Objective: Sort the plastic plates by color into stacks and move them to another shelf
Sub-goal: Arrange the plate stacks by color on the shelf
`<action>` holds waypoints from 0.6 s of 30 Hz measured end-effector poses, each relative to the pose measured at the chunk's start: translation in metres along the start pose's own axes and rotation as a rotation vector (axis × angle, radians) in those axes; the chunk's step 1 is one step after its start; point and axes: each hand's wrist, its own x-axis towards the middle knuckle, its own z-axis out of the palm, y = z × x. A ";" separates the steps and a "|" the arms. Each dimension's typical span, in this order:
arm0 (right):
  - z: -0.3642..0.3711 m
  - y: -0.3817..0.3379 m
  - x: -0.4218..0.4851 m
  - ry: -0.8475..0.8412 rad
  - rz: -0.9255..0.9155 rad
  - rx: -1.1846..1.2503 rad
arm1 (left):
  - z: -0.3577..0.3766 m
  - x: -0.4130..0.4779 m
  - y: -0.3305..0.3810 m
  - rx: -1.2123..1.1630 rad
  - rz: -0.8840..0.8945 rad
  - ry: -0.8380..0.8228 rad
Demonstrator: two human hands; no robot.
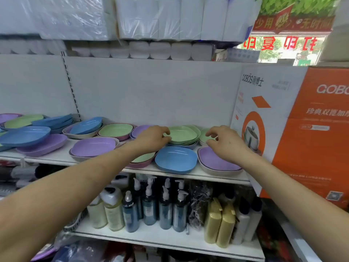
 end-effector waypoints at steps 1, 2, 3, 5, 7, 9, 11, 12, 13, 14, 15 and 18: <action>0.000 0.001 0.002 0.008 0.009 0.012 | 0.002 0.003 0.000 -0.016 -0.003 -0.012; -0.002 0.000 0.005 0.018 0.023 0.017 | 0.002 0.006 -0.001 -0.018 -0.010 -0.021; -0.001 0.001 0.007 0.026 0.024 0.017 | 0.005 0.011 -0.004 -0.023 -0.009 -0.030; 0.000 0.002 0.010 0.014 0.038 0.004 | 0.007 0.018 -0.006 -0.044 -0.027 -0.051; 0.003 0.004 0.014 0.016 0.052 -0.001 | 0.008 0.026 -0.009 -0.061 -0.040 -0.051; 0.006 0.006 0.016 0.017 0.066 -0.009 | 0.009 0.032 -0.009 -0.067 -0.049 -0.051; 0.008 0.007 0.017 0.018 0.073 -0.014 | 0.011 0.037 -0.007 -0.078 -0.075 -0.053; 0.008 0.007 0.017 0.018 0.076 -0.018 | 0.011 0.039 -0.006 -0.078 -0.094 -0.049; 0.009 0.008 0.018 0.021 0.079 -0.022 | 0.013 0.041 -0.006 -0.077 -0.111 -0.039; 0.009 0.007 0.019 0.021 0.083 -0.026 | 0.014 0.043 -0.005 -0.077 -0.125 -0.031; 0.009 0.007 0.020 0.021 0.088 -0.028 | 0.015 0.044 -0.005 -0.087 -0.125 -0.025; 0.011 0.007 0.023 0.017 0.097 -0.024 | 0.015 0.049 -0.007 -0.116 -0.134 0.019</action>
